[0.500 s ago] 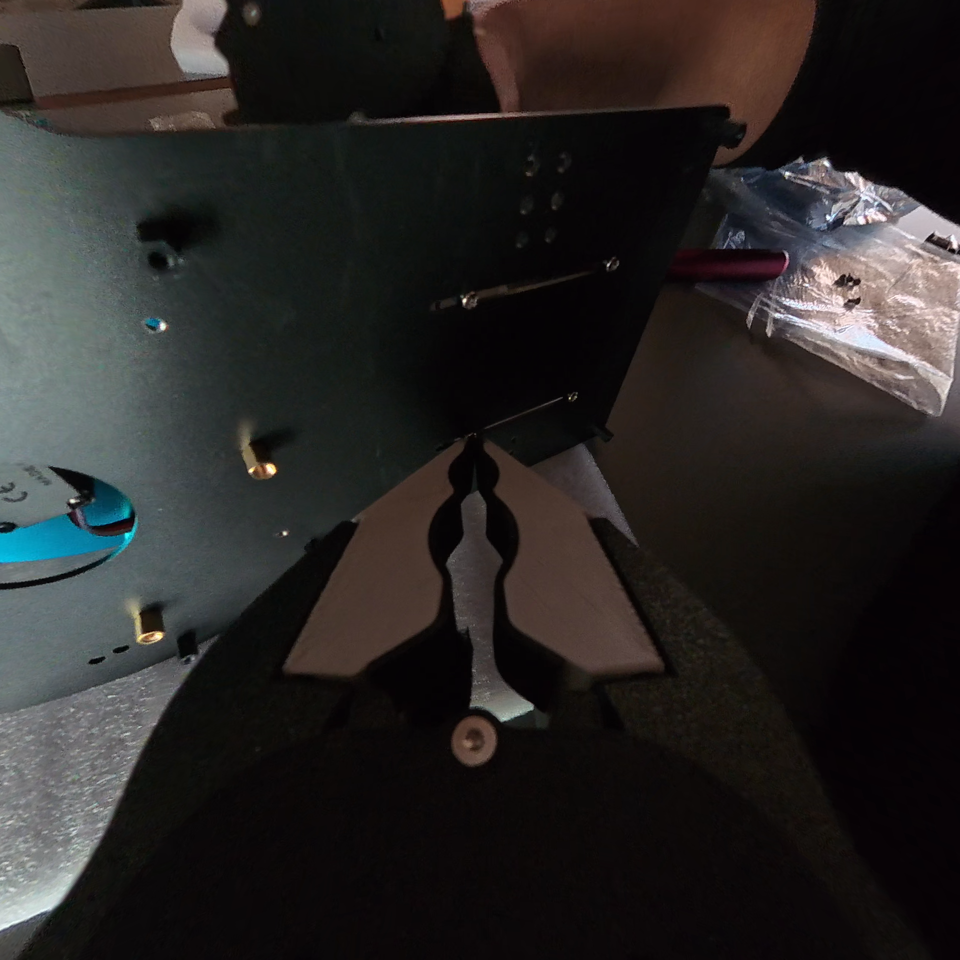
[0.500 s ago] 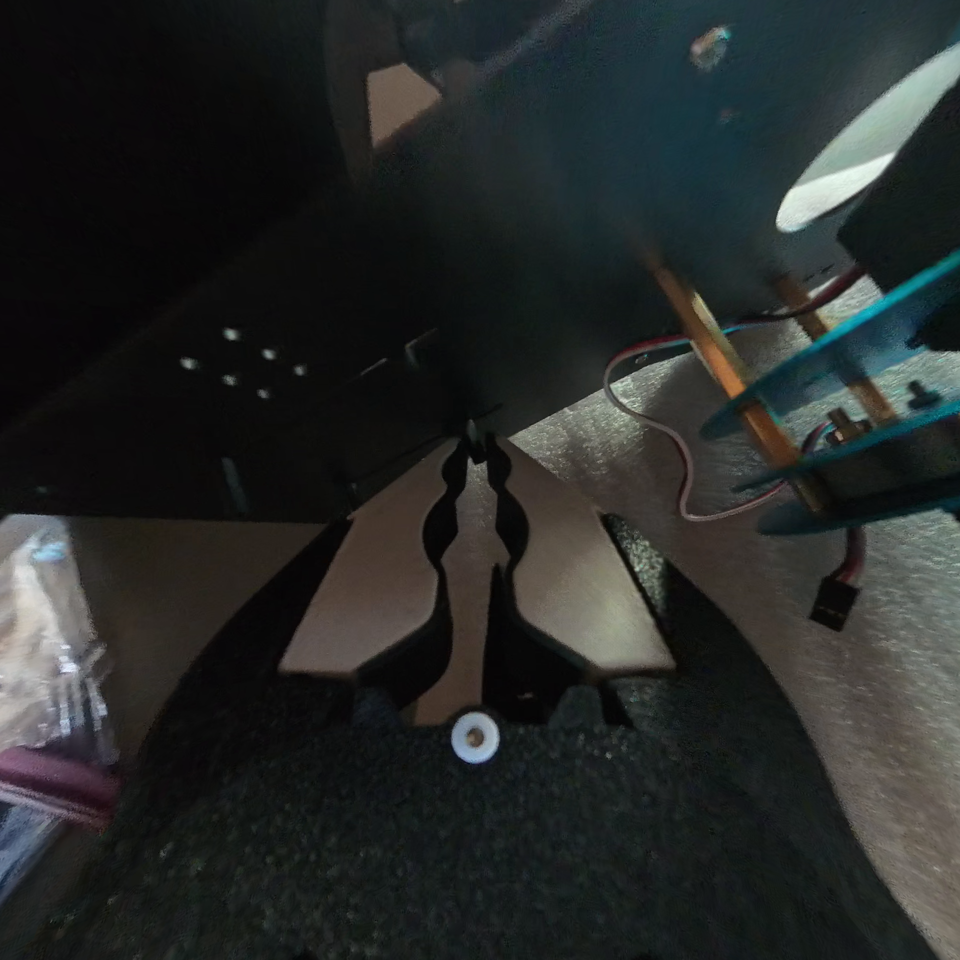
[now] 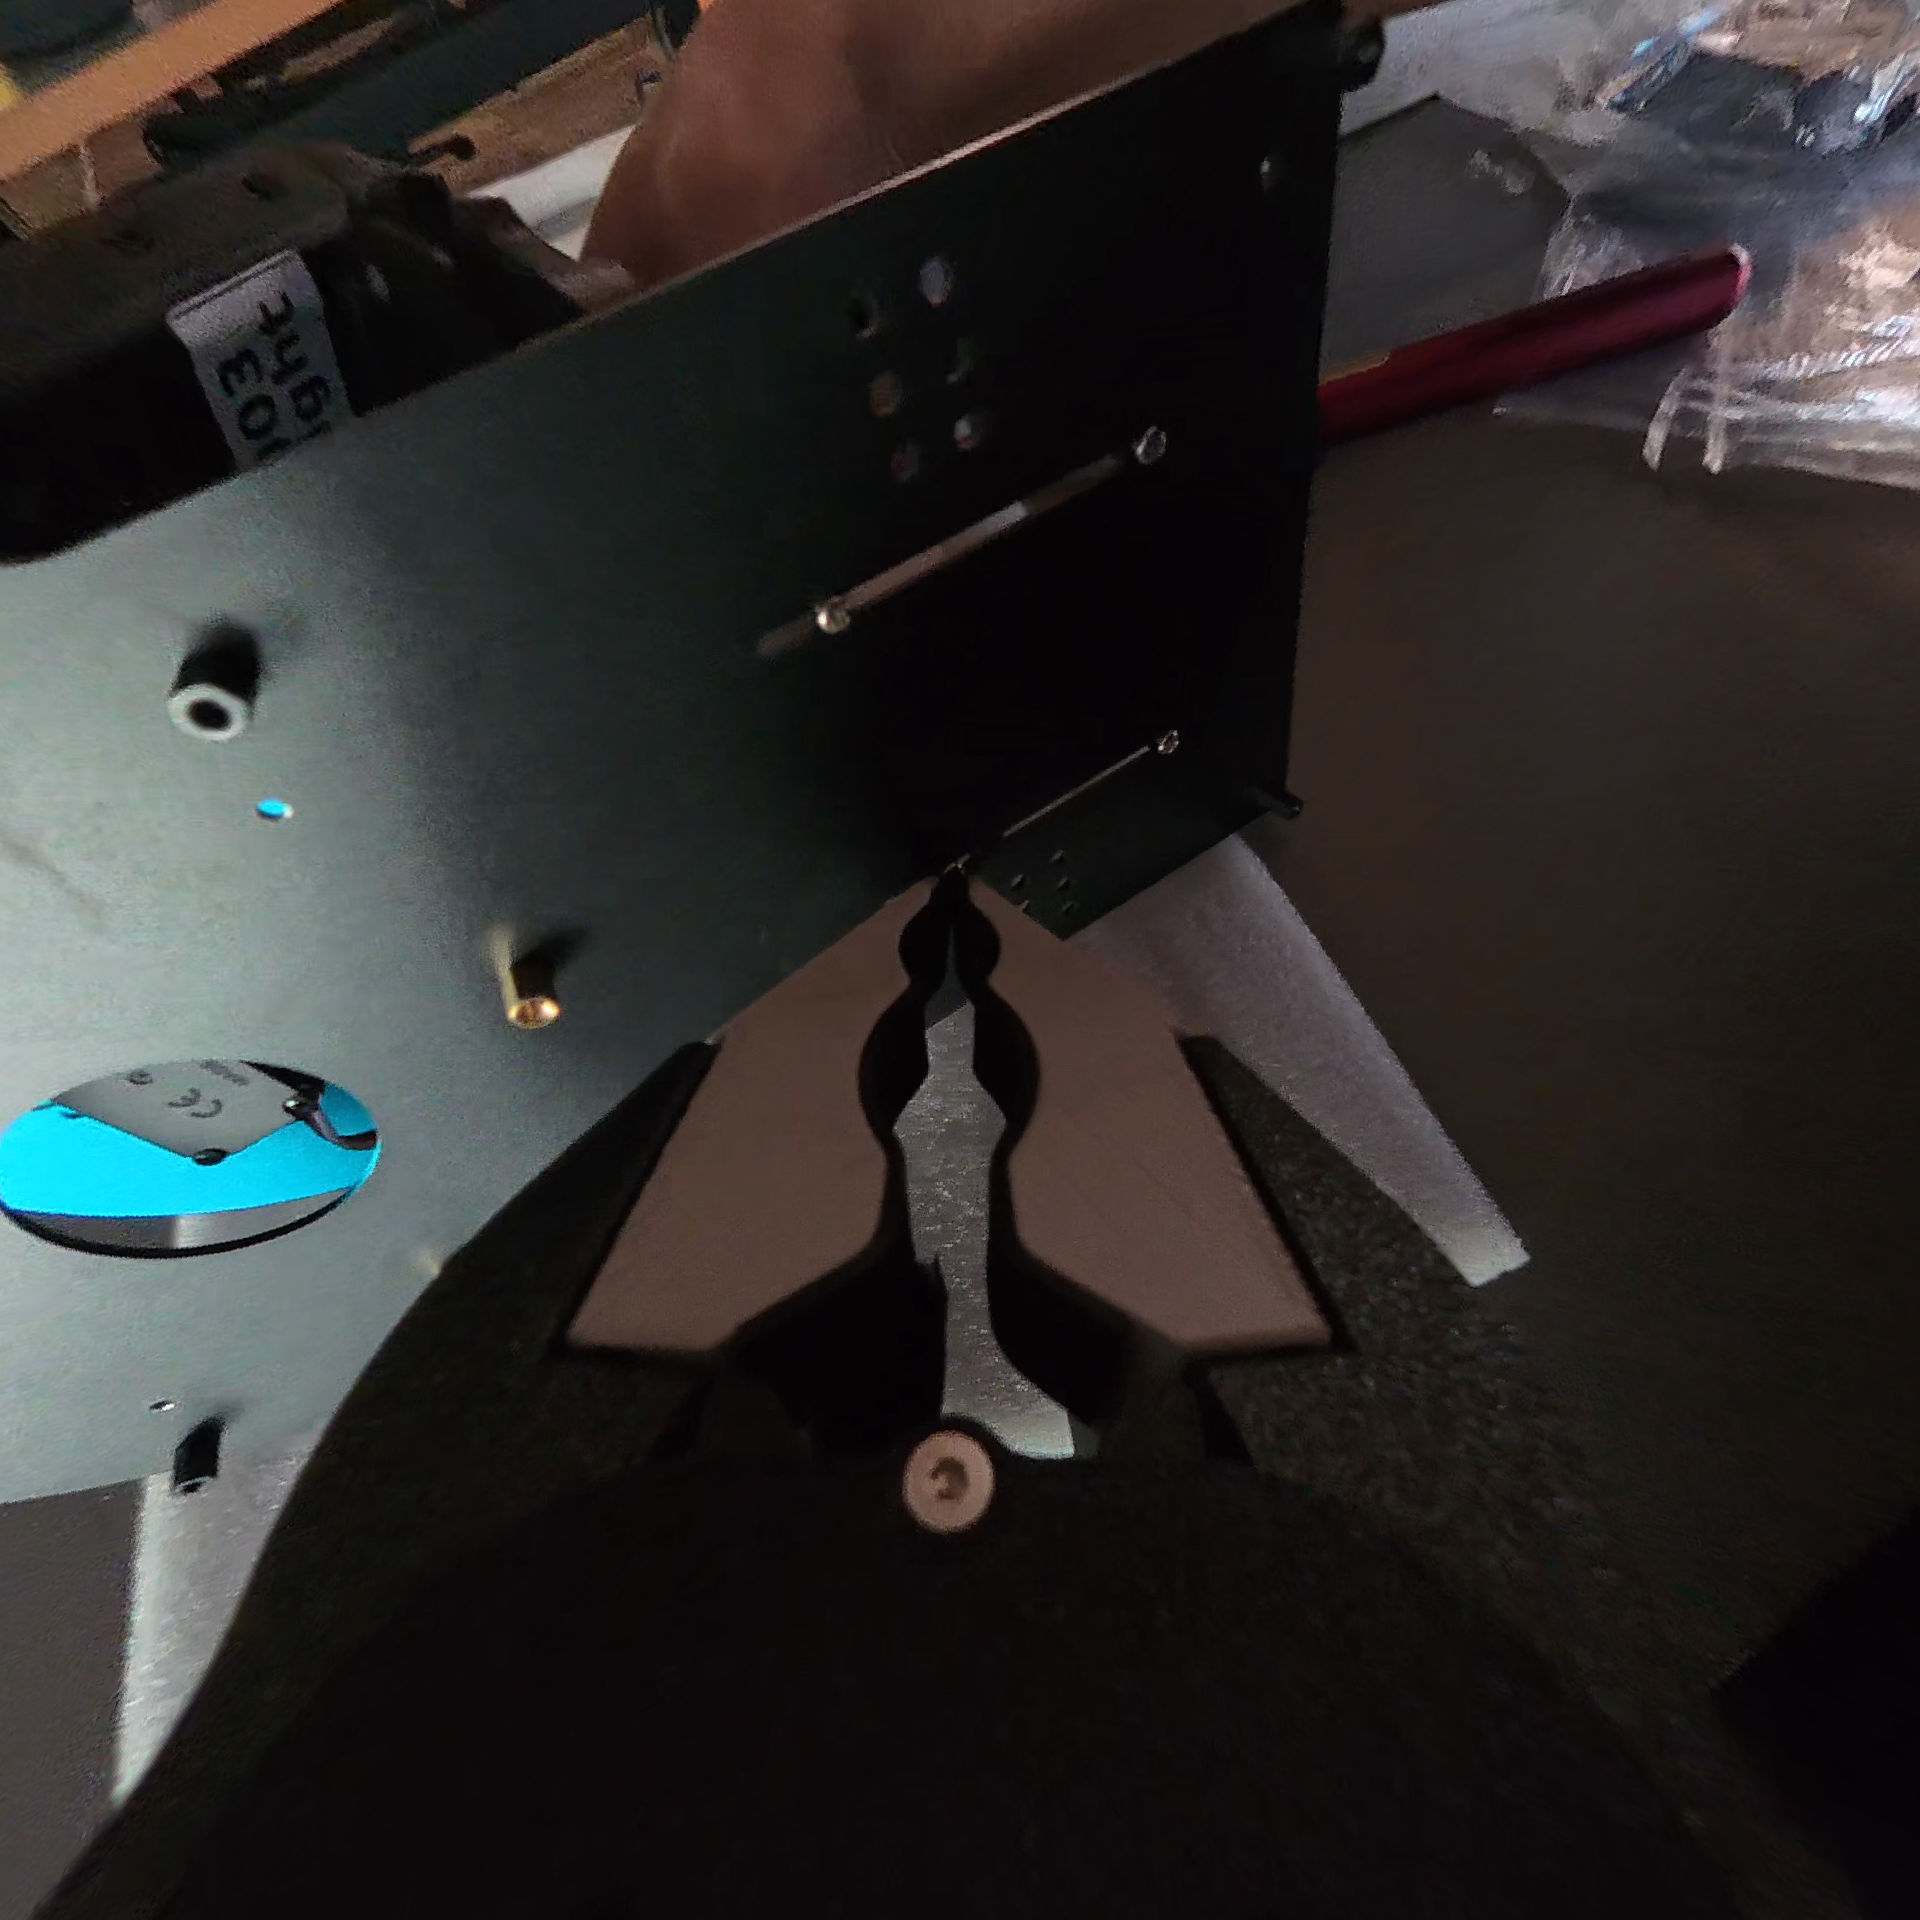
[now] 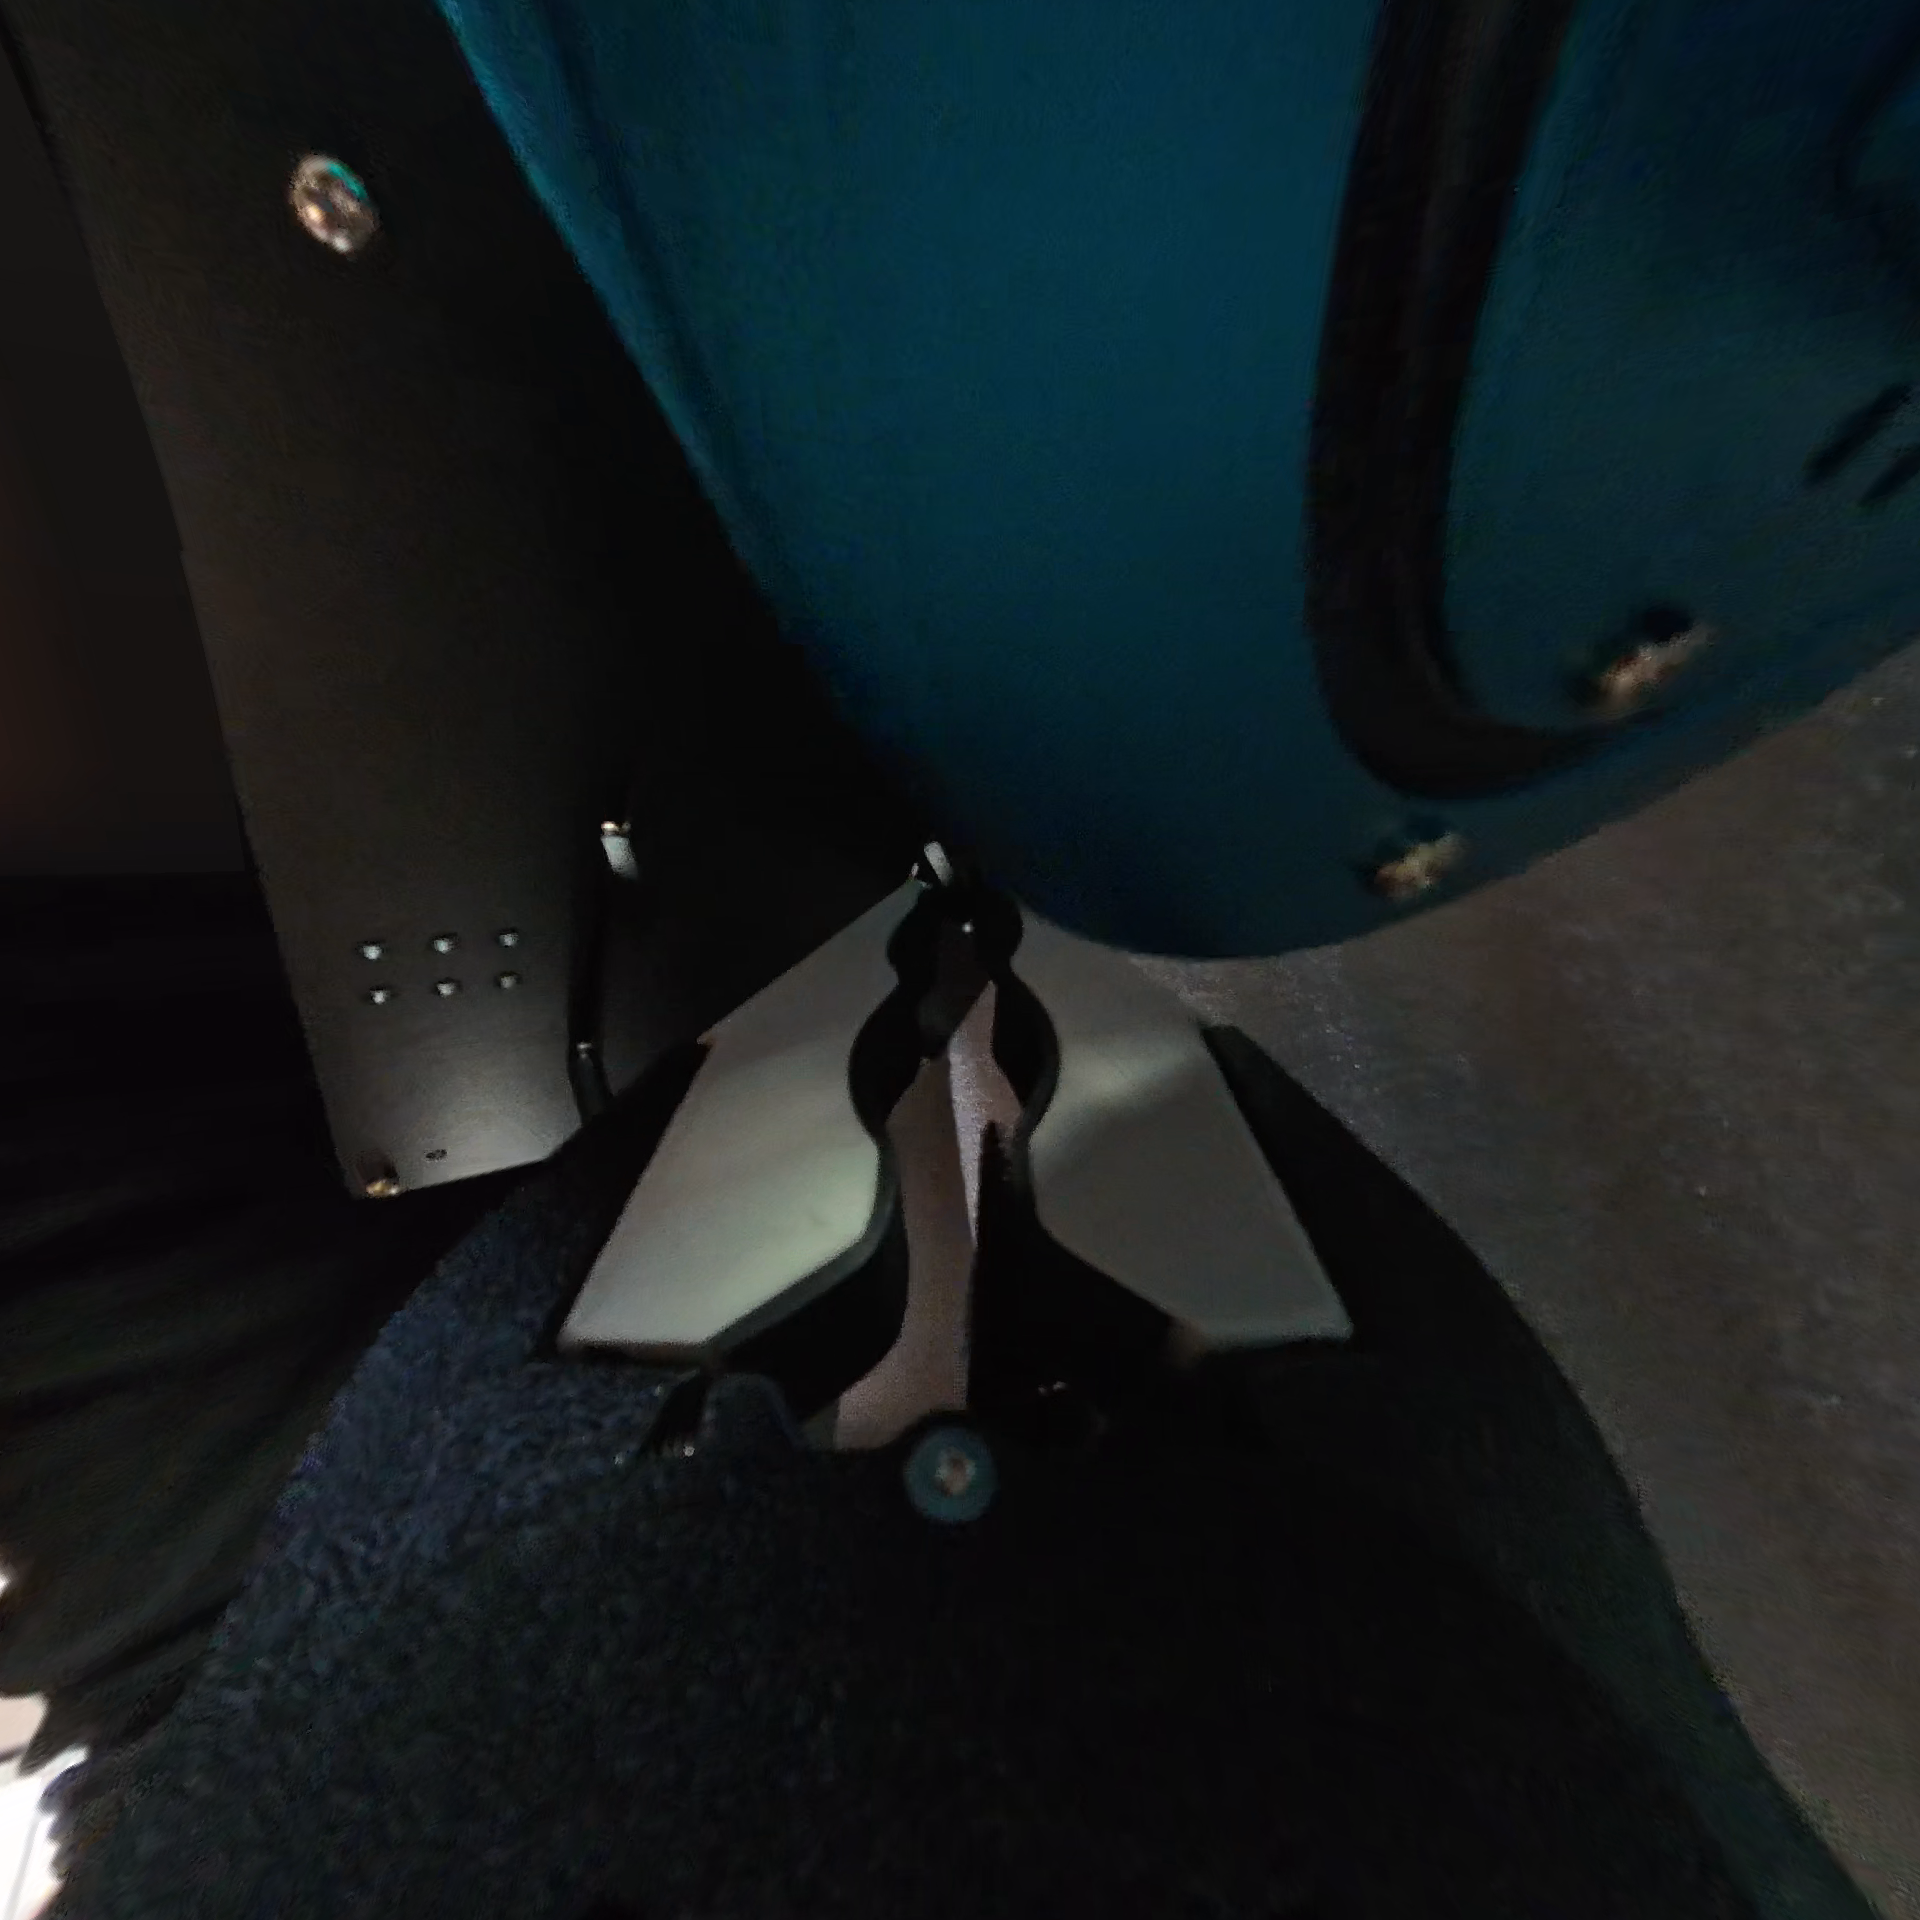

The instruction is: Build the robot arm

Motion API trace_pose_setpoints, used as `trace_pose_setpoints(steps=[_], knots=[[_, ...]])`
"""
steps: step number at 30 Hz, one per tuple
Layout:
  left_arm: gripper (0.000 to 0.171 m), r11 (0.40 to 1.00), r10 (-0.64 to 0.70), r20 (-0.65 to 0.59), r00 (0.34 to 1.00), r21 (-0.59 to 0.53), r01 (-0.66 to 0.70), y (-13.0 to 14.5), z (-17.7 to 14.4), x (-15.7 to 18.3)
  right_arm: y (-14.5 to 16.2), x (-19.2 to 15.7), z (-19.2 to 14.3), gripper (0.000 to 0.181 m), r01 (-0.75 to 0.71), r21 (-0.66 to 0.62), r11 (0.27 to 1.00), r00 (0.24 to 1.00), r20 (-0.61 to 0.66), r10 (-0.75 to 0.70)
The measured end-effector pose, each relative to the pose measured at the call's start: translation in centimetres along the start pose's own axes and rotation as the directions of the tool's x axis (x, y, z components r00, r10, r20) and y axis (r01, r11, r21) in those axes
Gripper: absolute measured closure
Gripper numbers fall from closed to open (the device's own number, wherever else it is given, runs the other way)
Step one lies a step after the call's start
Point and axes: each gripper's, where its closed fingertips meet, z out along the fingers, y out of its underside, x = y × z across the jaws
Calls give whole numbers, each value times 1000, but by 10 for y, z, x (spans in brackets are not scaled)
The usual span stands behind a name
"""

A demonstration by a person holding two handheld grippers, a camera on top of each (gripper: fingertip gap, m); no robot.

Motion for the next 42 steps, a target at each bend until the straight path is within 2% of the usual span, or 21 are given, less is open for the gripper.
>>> trace_pose_setpoints(steps=[2, 4, 7, 9, 11, 14, 16, 18, 20, 21, 22, 24, 26, 28, 29, 33, 35, 36, 38, 40, 42], knots=[[171, 999, 40, 25, 999, -1, -40, 0, 0, 0, 0, 1, -1, 176, 21, 1, 1000, 999, -50, -21], [171, 999, 51, 29, 998, 0, -51, 0, 0, 0, 2, 3, -2, 174, 109, -21, 994, 983, -146, -111], [171, 1000, 14, 2, 1000, 11, -14, -1, -4, -1, -9, 8, -16, 152, 202, -2, 979, 922, -338, -191], [164, 999, -26, -36, 999, 47, 27, -11, -24, -5, -23, 3, -40, 142, 257, 73, 964, 860, -471, -194], [154, 991, -86, -162, 983, 90, 101, -30, -59, -8, -30, -9, -72, 139, 318, 119, 940, 772, -607, -185], [146, 974, -168, -271, 948, 102, 201, -67, -114, -60, -35, -42, -124, 140, 387, 238, 891, 619, -783, -60], [138, 963, -234, -312, 921, 55, 263, -81, -130, -109, -34, -70, -139, 122, 418, 351, 838, 562, -824, 65], [128, 951, -302, -304, 904, -31, 308, -74, -119, -161, -26, -95, -126, 112, 436, 434, 789, 550, -822, 149], [111, 906, -421, -303, 855, -184, 381, -45, -88, -200, -15, -111, -94, 109, 461, 471, 752, 540, -822, 184], [105, 849, -524, -335, 783, -281, 448, -30, -72, -207, -9, -113, -78, 109, 460, 493, 738, 530, -820, 217], [98, 770, -635, -372, 677, -372, 518, -18, -57, -210, 0, -109, -67, 110, 455, 523, 721, 505, -818, 274], [88, 622, -783, -411, 467, -480, 619, -8, -30, -212, 16, -93, -47, 112, 433, 600, 673, 471, -787, 398], [81, 539, -838, -410, 360, -522, 661, -3, -5, -215, 25, -77, -31, 116, 409, 684, 604, 482, -724, 494], [78, 497, -859, -420, 292, -550, 671, -6, 11, -213, 27, -65, -21, 119, 393, 739, 548, 510, -671, 538], [76, 489, -865, -417, 281, -568, 663, -7, 17, -211, 27, -60, -18, 119, 384, 753, 534, 513, -655, 555], [71, 473, -880, -364, 304, -632, 614, -2, 37, -196, 24, -51, -22, 130, 375, 772, 514, 509, -634, 581], [71, 454, -891, -343, 297, -659, 600, 1, 43, -190, 23, -47, -24, 143, 367, 766, 527, 510, -640, 575], [74, 445, -896, -333, 294, -663, 602, 3, 47, -189, 22, -46, -26, 152, 375, 758, 534, 509, -650, 565], [92, 417, -909, -313, 275, -662, 623, 8, 52, -194, 19, -45, -26, 163, 379, 741, 554, 521, -665, 534], [95, 398, -916, -327, 233, -660, 638, 8, 53, -195, 16, -44, -26, 163, 375, 730, 571, 528, -675, 516], [96, 405, -912, -337, 234, -645, 648, 7, 52, -195, 17, -44, -25, 164, 391, 687, 612, 499, -717, 486]])
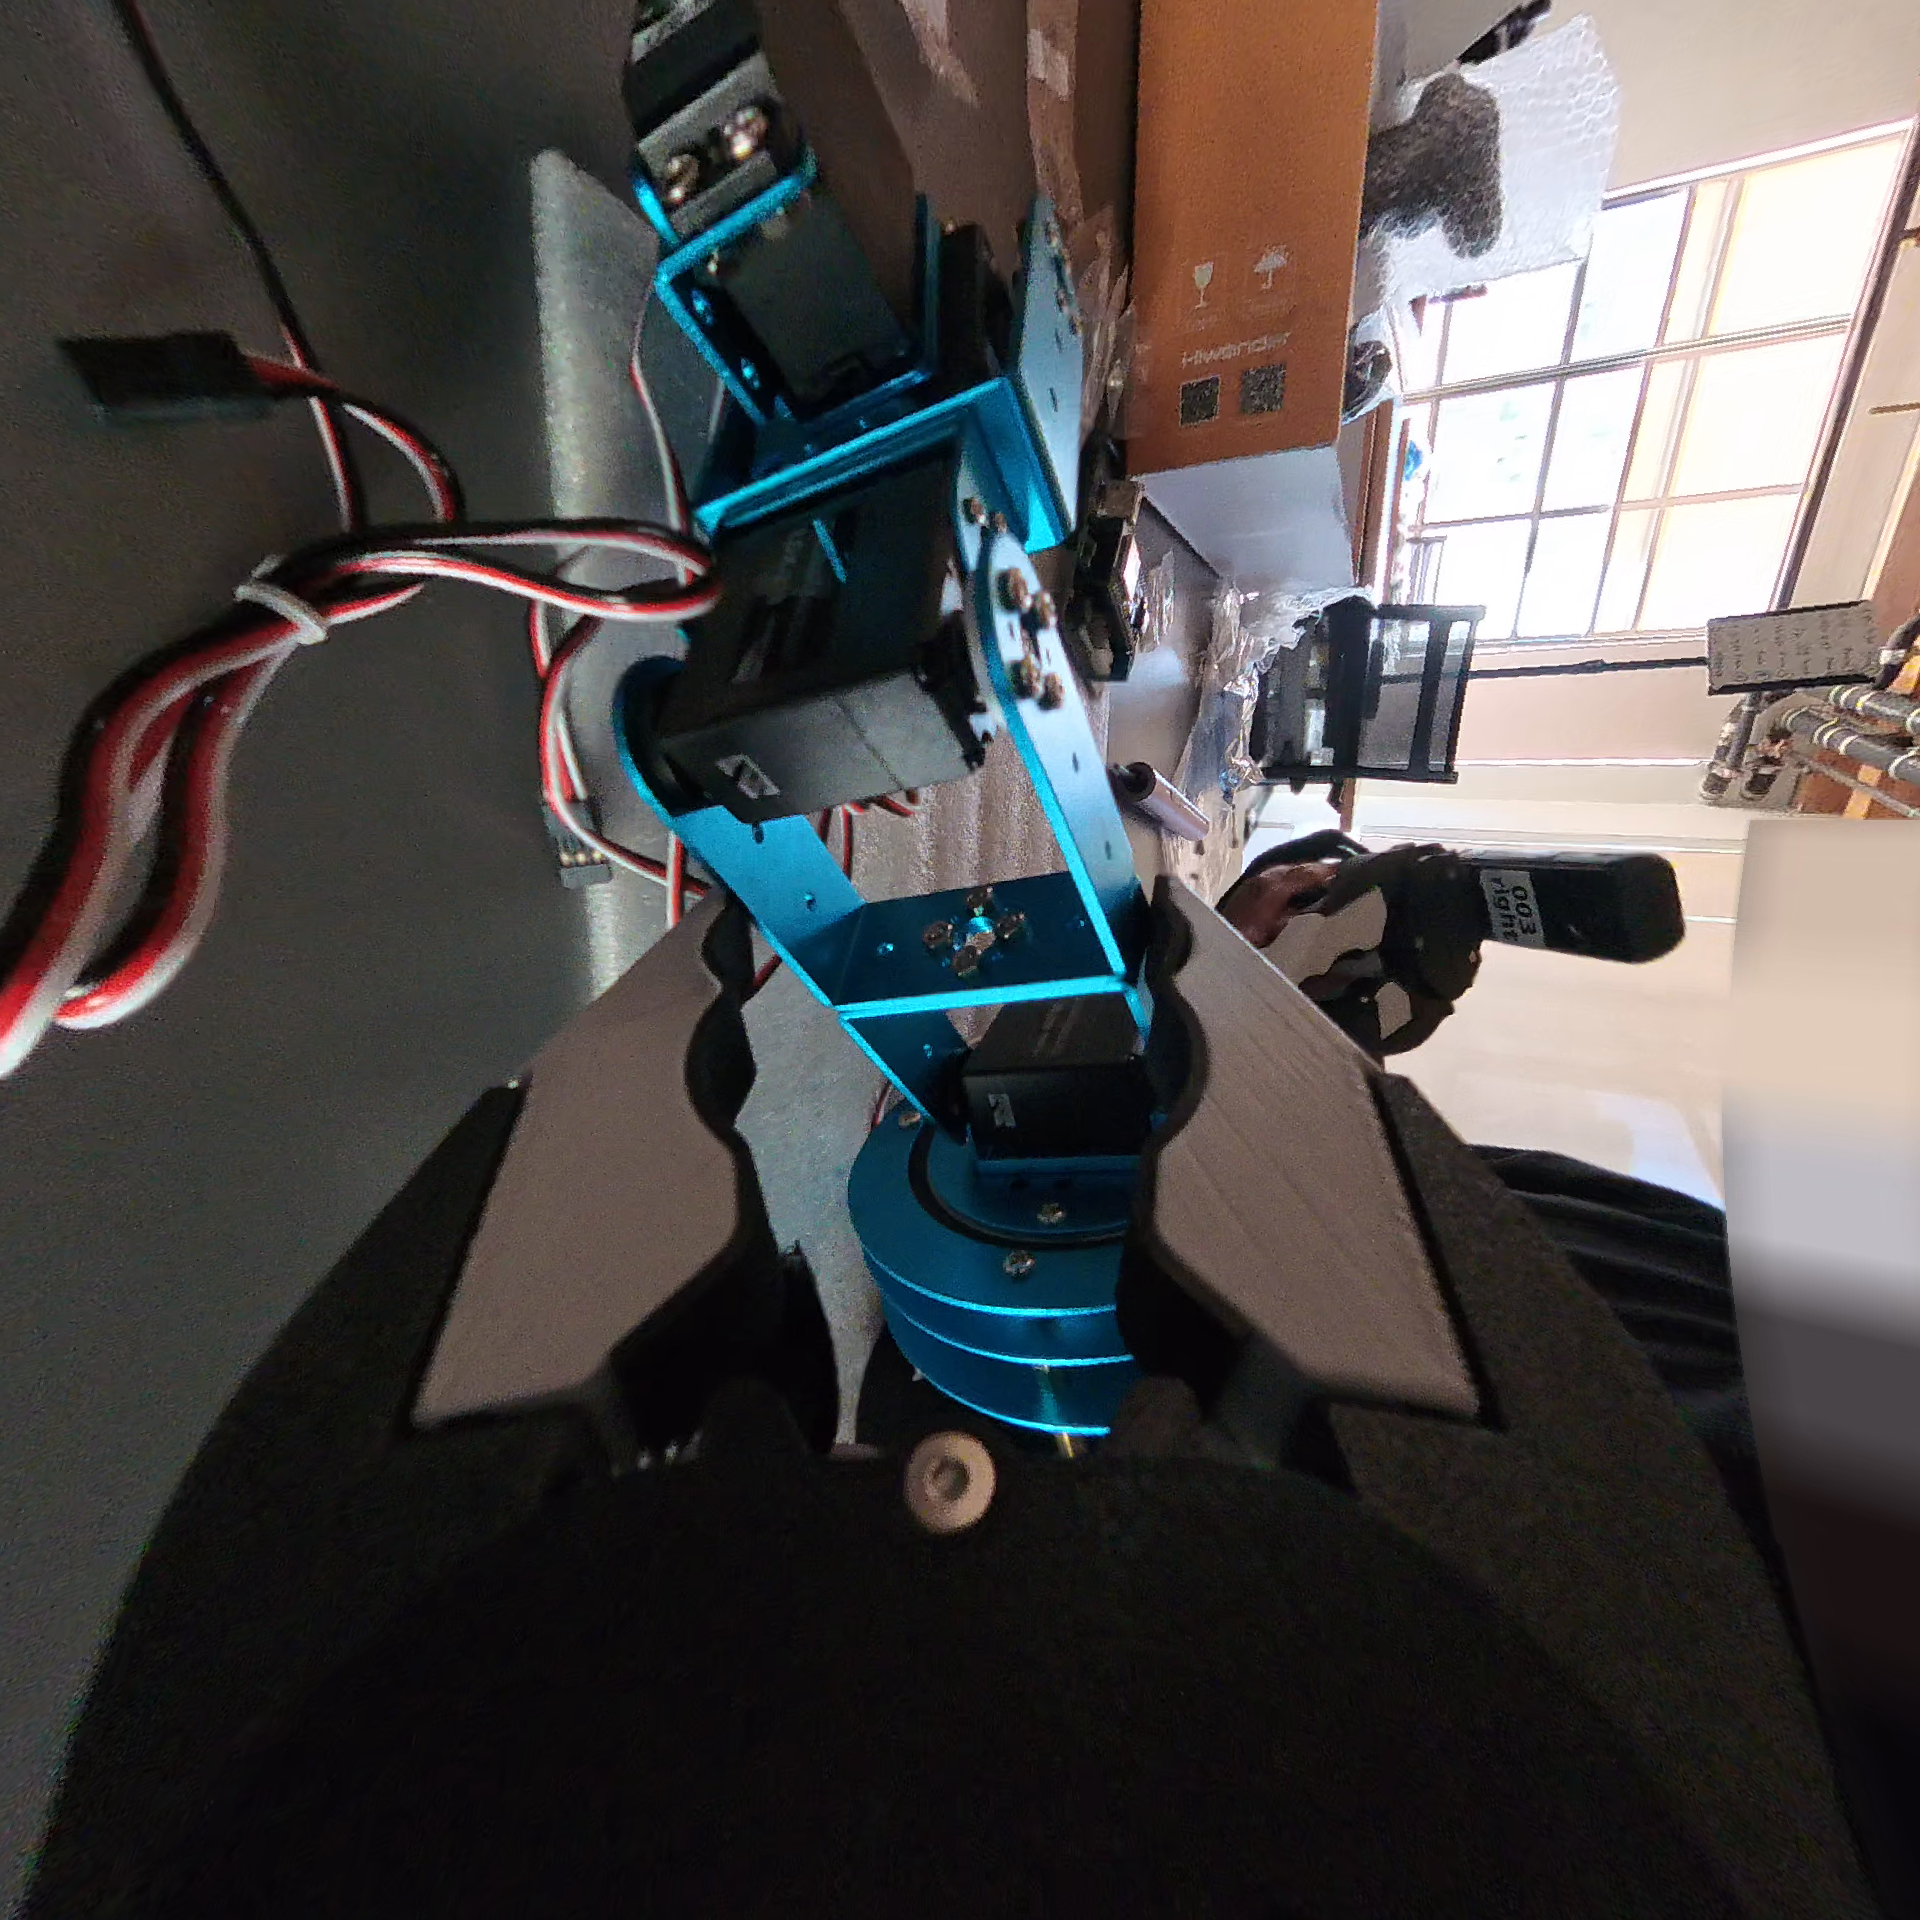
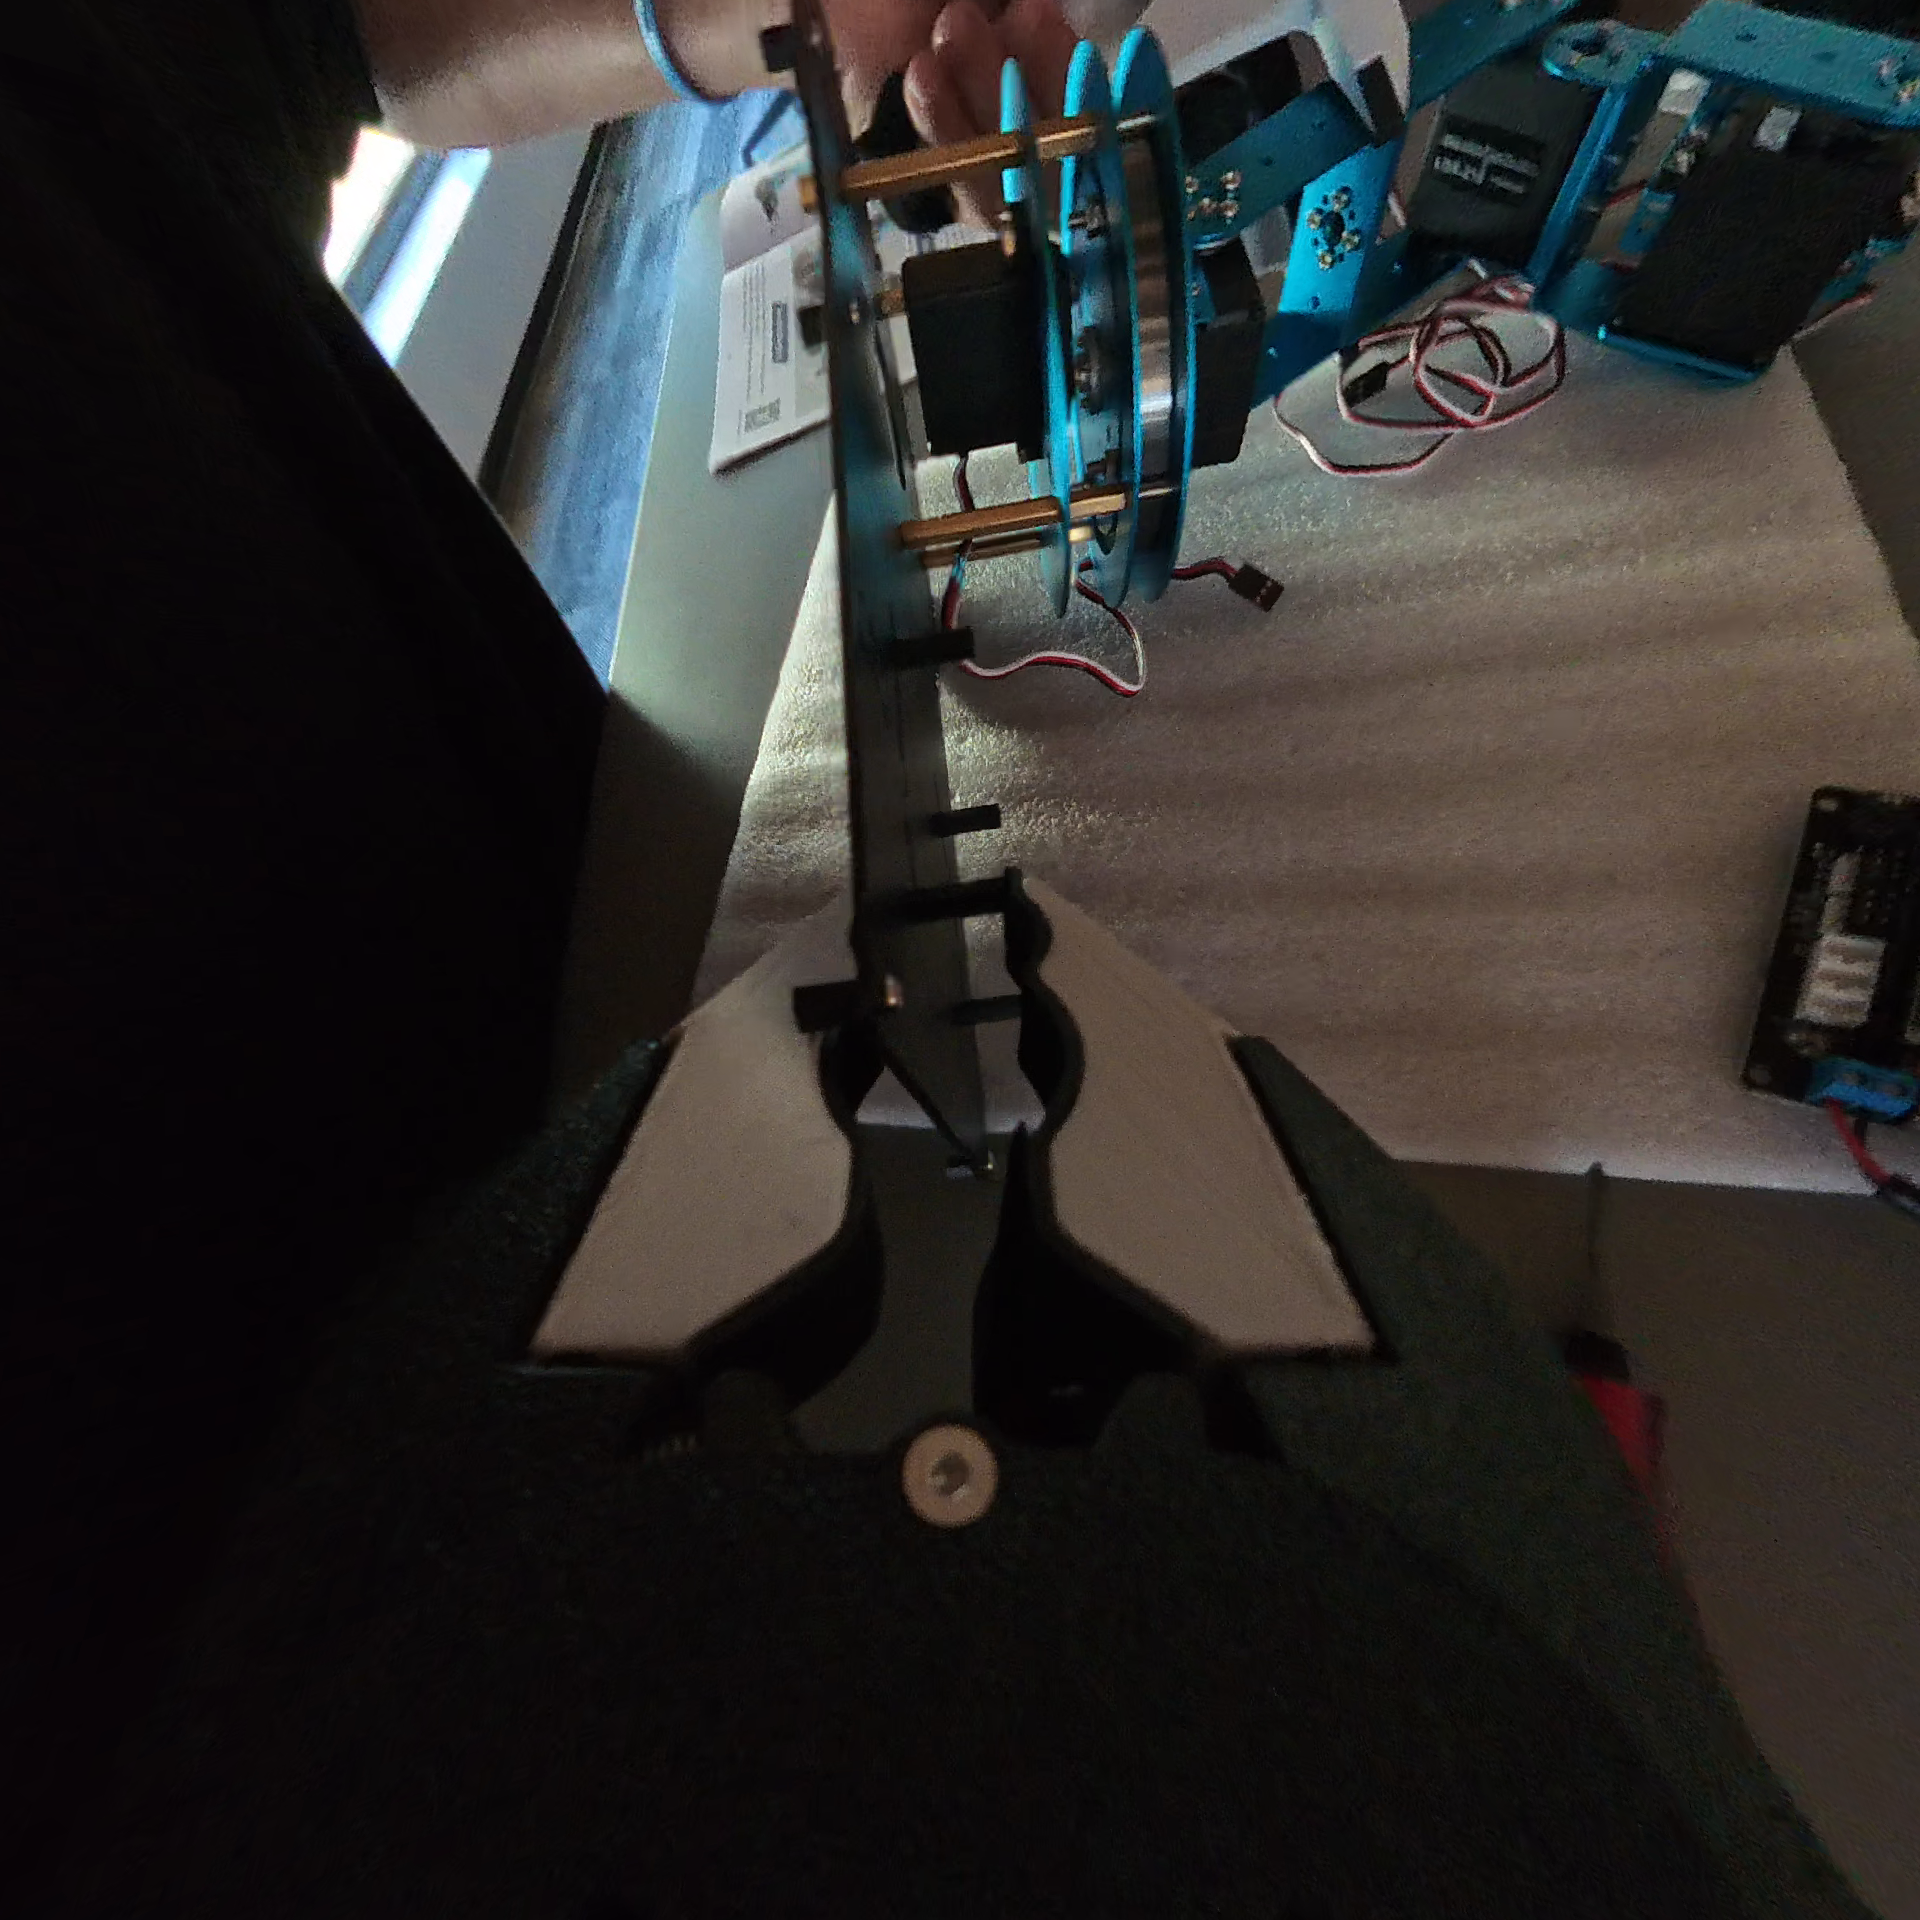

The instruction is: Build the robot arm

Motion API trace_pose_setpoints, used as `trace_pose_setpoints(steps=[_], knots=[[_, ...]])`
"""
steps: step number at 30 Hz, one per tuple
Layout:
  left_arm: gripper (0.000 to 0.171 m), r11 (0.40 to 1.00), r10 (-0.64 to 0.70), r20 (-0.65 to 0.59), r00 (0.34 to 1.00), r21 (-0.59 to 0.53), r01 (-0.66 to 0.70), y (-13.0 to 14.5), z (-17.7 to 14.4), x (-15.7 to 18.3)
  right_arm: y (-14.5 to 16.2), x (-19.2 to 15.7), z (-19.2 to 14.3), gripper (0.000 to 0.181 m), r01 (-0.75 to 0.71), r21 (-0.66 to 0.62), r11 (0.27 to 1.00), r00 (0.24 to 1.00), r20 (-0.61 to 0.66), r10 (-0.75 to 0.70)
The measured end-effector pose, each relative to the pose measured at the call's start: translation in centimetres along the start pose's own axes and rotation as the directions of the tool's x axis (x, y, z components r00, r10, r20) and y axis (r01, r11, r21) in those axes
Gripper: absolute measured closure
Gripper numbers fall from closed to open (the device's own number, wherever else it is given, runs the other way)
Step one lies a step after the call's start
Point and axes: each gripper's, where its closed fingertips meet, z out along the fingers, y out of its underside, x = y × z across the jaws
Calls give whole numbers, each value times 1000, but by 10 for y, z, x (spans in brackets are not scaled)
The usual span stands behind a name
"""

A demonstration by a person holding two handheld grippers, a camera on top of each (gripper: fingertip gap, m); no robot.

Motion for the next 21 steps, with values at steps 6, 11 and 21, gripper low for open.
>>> trace_pose_setpoints(steps=[6, 11, 21], knots=[[100, 998, 34, -88, 996, 48, -30, 0, -3, 13, -8, -14, -1, 166, 286, -58, 956, 956, -53, -289], [103, 968, 207, -113, 972, 165, -187, -3, -28, 48, -10, -13, -4, 165, 434, -181, 883, 876, -143, -460], [106, 807, 488, -23, 873, 392, -441, 9, -93, 100, -31, 3, 7, 163, 751, -290, 593, 519, -295, -802]])
